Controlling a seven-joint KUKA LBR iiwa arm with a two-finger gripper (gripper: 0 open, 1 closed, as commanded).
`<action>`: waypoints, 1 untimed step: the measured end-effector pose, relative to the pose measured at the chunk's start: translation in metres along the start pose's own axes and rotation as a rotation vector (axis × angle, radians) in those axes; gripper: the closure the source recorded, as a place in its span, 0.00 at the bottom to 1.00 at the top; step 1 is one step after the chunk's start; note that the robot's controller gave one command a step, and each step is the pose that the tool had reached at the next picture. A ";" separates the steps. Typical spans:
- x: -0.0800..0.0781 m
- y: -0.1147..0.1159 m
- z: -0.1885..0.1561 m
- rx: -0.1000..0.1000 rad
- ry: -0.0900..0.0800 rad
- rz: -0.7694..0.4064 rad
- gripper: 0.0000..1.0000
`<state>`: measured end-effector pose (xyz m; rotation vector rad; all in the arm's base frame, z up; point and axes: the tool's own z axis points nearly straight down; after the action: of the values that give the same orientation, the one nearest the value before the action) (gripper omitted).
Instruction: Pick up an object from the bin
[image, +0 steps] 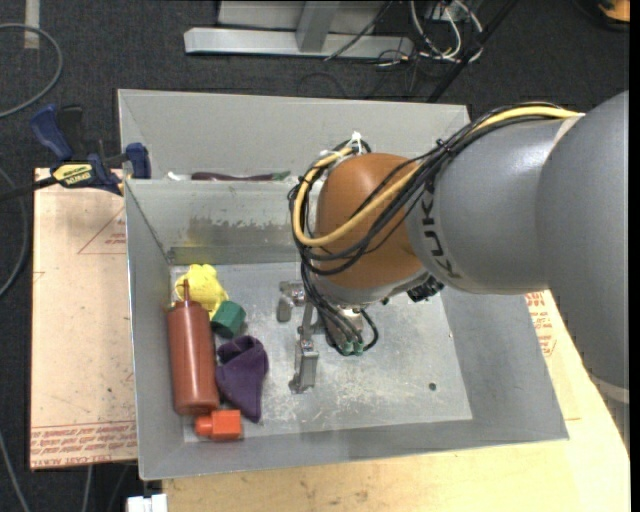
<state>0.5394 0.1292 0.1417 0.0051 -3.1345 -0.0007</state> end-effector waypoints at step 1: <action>-0.002 0.000 -0.005 -0.001 -0.007 0.003 0.00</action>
Offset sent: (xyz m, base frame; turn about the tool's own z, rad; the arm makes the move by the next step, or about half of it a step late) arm -0.0134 0.0453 -0.0629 -0.0226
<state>0.5411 0.1287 0.1463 0.0010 -3.1417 -0.0024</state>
